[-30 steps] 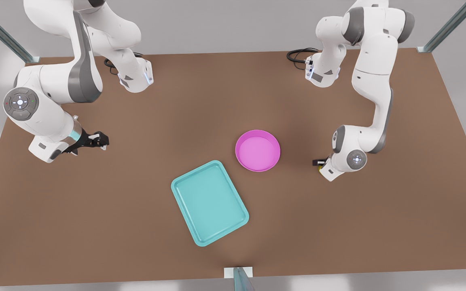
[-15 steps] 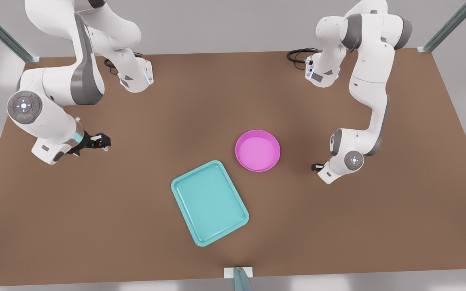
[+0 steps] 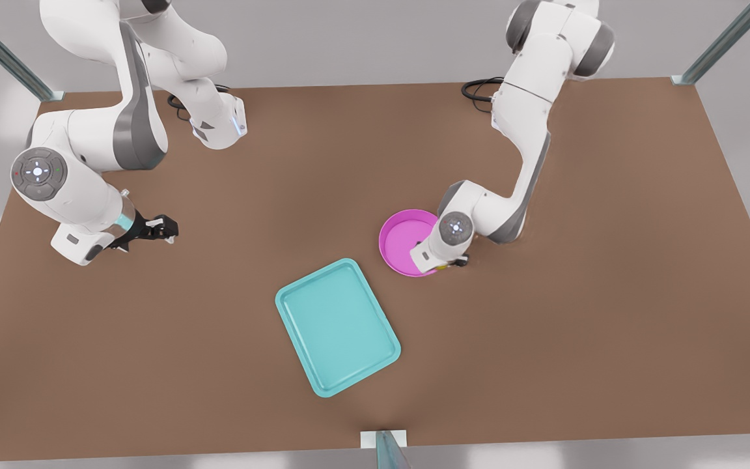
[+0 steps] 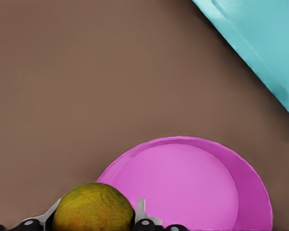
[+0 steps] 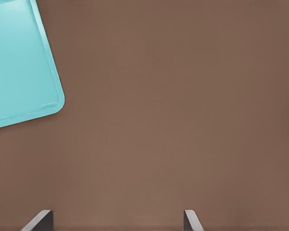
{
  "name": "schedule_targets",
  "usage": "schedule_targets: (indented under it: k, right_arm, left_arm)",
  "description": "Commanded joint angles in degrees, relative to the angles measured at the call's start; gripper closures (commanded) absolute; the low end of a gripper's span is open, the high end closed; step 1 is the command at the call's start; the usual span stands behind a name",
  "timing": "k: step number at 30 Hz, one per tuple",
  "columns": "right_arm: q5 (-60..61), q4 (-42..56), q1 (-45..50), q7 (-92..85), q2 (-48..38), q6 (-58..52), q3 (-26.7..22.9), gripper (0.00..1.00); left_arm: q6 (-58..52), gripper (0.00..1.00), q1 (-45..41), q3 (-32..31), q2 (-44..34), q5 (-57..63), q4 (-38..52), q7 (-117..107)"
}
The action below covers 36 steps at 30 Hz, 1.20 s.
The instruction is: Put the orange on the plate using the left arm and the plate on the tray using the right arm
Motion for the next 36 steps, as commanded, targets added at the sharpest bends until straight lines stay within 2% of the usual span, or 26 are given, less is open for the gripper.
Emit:
schedule_targets:
  k: [1, 4, 5, 6, 7, 9, 11, 12, 13, 14, 15, 16, 17, 18, 19, 20, 23, 29, 36]
  right_arm:
    - [0.05, 0.03, 0.02, 0.09, -0.05, -0.04, -0.01, 0.00]
    - [0.05, -0.06, 0.11, 0.09, -0.05, -0.04, -0.01, 0.00]
    - [0.05, -0.06, 0.11, 0.09, -0.05, -0.04, -0.01, 0.00]
    - [0.05, -0.06, 0.11, 0.09, -0.05, -0.04, -0.01, 0.00]
    - [0.13, -0.15, 0.11, 0.09, -0.05, -0.04, -0.01, 0.00]
    - [0.14, -0.06, 0.02, 0.09, -0.05, -0.04, -0.01, 0.00]
    - [0.48, -0.15, 0.11, 0.09, 0.12, -0.04, -0.01, 0.00]
    - [3.12, 0.38, 0.54, -0.79, 3.28, 0.66, 0.51, 0.00]
    - [6.72, 3.27, 2.04, -0.79, 8.02, 2.59, 1.74, 0.00]
    - [16.03, 7.50, 7.04, 4.73, 16.64, 5.22, 4.29, 0.00]
    - [19.91, 6.80, 10.21, 11.24, 19.36, 13.74, 4.38, 0.00]
    - [21.05, 6.62, 14.25, 15.19, 21.91, 18.14, 4.38, 0.00]
    - [24.39, 6.44, 17.42, 19.24, 23.76, 22.72, 4.38, 0.00]
    - [27.90, 6.44, 20.32, 23.89, 25.61, 27.55, 4.38, 0.00]
    - [30.28, 6.53, 25.15, 27.67, 27.19, 32.82, 4.38, 0.00]
    - [30.72, 6.53, 27.61, 30.84, 28.59, 36.78, 4.38, 0.00]
    - [32.83, 6.44, 33.33, 37.62, 32.64, 42.67, 4.38, 0.00]
    - [33.09, -3.05, 34.47, 37.70, 31.41, 51.81, 4.38, 0.00]
    - [33.01, -4.28, 34.12, 37.62, 33.26, 52.52, 4.29, 0.00]
  left_arm:
    - [-5.95, 0.44, -3.46, 0.01, 1.58, -3.04, 1.67, -27.78]
    - [-5.59, 0.44, -2.67, 0.10, 2.20, -2.77, 1.76, -27.43]
    - [-5.77, 0.28, -2.67, 0.19, 2.11, -2.60, 1.67, -27.17]
    - [-6.73, 0.00, -2.67, 0.19, 2.02, -2.51, 1.15, -27.16]
    - [-9.36, 0.00, -2.76, 0.19, 1.32, -2.25, 1.15, -27.25]
    - [-25.60, 0.00, -2.76, 1.93, -3.59, 1.36, 0.70, -22.17]
    - [-42.99, 0.00, -2.67, 12.99, -11.32, 0.31, 8.15, -11.10]
    - [-58.05, 0.00, -2.59, 23.73, -11.07, -3.91, 24.33, -2.83]
    - [-60.26, 0.00, -2.59, 27.25, -10.90, -4.00, 27.51, 0.51]
    - [-60.44, 0.00, -2.24, 33.22, -11.34, -4.18, 29.35, 9.99]
    - [-60.44, 0.00, -2.23, 36.57, -11.25, -4.00, 30.50, 17.21]
    - [-60.26, 0.00, -1.88, 37.36, -11.16, -3.74, 31.47, 17.92]
    - [-59.73, 0.00, 11.62, 23.97, -13.26, -3.75, 31.29, 17.75]
    - [-53.77, 0.00, 26.49, 2.50, -16.95, 4.77, 29.10, 15.82]
    - [-44.98, 0.00, 32.30, -1.92, -22.58, 3.74, 20.49, 16.52]
    - [-43.56, 0.00, 32.48, -1.84, -23.29, 3.82, 19.69, 17.22]
    - [-46.20, 0.00, 32.39, -1.13, -18.19, 4.26, 23.91, 16.69]
    - [-52.09, 0.00, 32.66, -1.05, -18.28, 3.82, 23.91, 17.22]
    - [-51.74, 0.00, 32.66, 0.36, -18.37, 3.56, 23.82, 17.22]
